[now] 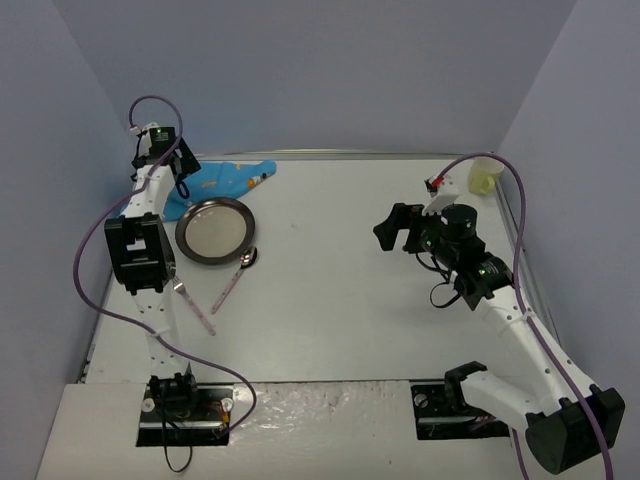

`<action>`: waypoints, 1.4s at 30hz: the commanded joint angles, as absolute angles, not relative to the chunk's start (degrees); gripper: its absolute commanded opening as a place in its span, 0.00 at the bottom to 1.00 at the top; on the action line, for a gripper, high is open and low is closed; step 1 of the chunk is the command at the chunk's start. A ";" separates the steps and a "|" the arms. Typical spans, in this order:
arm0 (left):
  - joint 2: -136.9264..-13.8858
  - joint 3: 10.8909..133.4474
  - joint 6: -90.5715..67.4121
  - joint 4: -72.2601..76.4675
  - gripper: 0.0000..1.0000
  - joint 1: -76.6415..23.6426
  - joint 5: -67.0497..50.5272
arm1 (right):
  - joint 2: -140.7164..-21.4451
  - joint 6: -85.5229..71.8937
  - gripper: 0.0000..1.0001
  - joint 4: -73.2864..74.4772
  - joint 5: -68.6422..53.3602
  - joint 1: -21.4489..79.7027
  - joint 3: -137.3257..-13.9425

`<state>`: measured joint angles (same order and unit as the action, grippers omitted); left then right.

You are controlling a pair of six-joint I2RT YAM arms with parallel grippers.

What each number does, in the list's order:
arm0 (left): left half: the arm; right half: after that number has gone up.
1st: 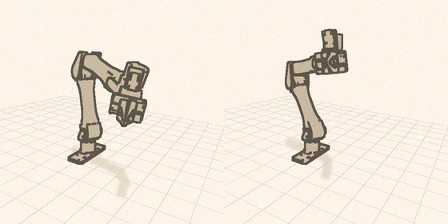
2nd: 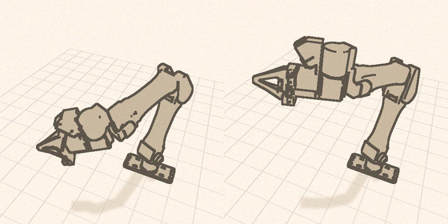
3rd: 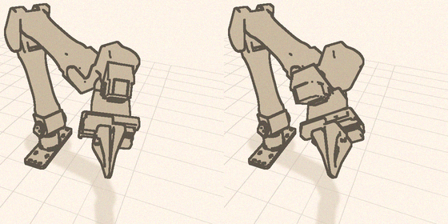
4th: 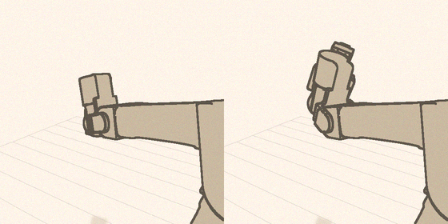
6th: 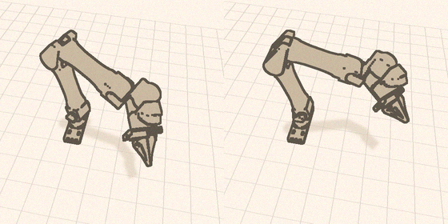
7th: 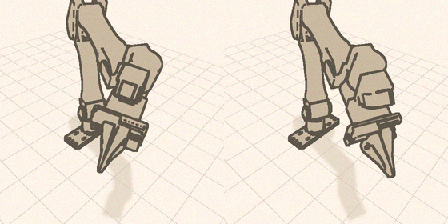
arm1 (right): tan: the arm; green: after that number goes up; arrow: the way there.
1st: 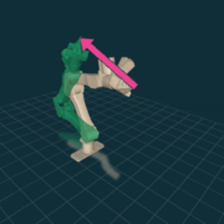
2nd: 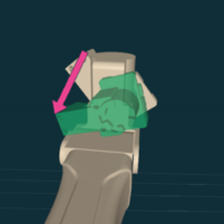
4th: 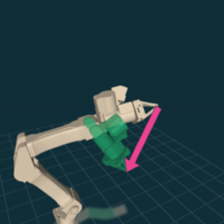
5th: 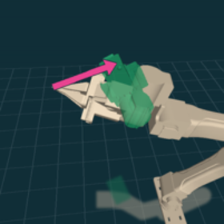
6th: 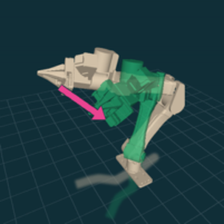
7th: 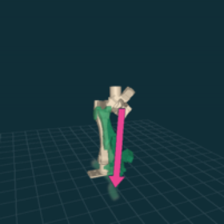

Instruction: Set the dinner table for one person

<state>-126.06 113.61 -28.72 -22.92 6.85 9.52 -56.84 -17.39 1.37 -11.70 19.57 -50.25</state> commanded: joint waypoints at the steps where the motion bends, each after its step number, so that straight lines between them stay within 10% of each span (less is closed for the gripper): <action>1: -127.10 119.13 -31.18 -24.59 0.97 7.21 11.64 | -56.77 -17.37 1.00 -3.95 -13.41 19.86 -49.94; 13: -134.69 123.77 -31.58 -29.18 0.82 7.22 16.08 | -53.76 -17.49 1.00 -3.80 -12.44 19.86 -47.93; 23: -139.97 132.97 -29.01 -30.06 0.00 7.38 11.69 | -52.29 -17.49 1.00 -3.73 -11.87 19.86 -47.46; 42: -105.52 127.34 -24.46 -7.76 0.00 -15.51 -4.05 | -43.10 -19.75 1.00 -1.54 -4.19 19.86 -48.66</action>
<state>-116.57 129.21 -26.73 -16.99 -6.94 -1.22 -46.83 -18.95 0.91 -8.55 19.59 -47.29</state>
